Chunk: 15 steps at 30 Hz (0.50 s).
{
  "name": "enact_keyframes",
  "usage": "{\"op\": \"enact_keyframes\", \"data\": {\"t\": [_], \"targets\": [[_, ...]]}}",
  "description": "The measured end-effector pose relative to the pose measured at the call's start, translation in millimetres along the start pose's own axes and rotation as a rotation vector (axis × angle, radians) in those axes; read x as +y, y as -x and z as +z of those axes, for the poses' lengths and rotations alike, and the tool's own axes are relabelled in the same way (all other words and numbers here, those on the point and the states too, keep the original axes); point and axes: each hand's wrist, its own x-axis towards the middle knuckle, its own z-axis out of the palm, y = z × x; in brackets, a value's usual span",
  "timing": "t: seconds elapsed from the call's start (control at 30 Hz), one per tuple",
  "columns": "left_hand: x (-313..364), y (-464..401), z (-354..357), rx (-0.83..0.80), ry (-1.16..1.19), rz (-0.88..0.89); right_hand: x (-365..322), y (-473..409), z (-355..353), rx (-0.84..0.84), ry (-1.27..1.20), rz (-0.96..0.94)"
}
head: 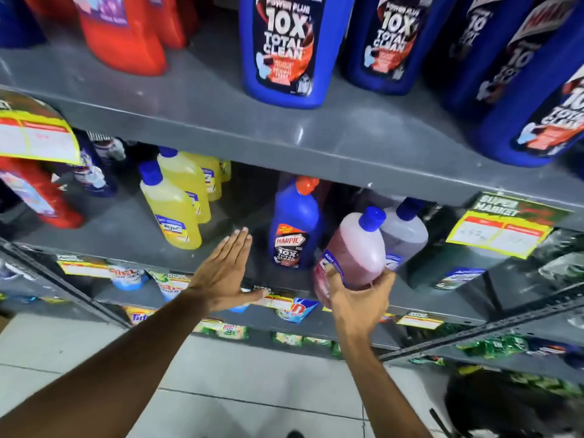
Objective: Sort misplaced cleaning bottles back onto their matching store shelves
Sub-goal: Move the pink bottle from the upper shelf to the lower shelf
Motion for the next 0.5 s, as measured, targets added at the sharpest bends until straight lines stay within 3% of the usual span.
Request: {"op": "enact_keyframes", "data": {"t": [0.27, 0.5], "targets": [[-6.9, -25.6, 21.2, -0.101, 0.078, -0.03, 4.6, -13.7, 26.2, 0.035, 0.039, 0.01], [-6.8, -24.9, 34.5, -0.047, 0.072, -0.05, 11.4, -14.5, 33.9, 0.021, 0.009, -0.041]]}}
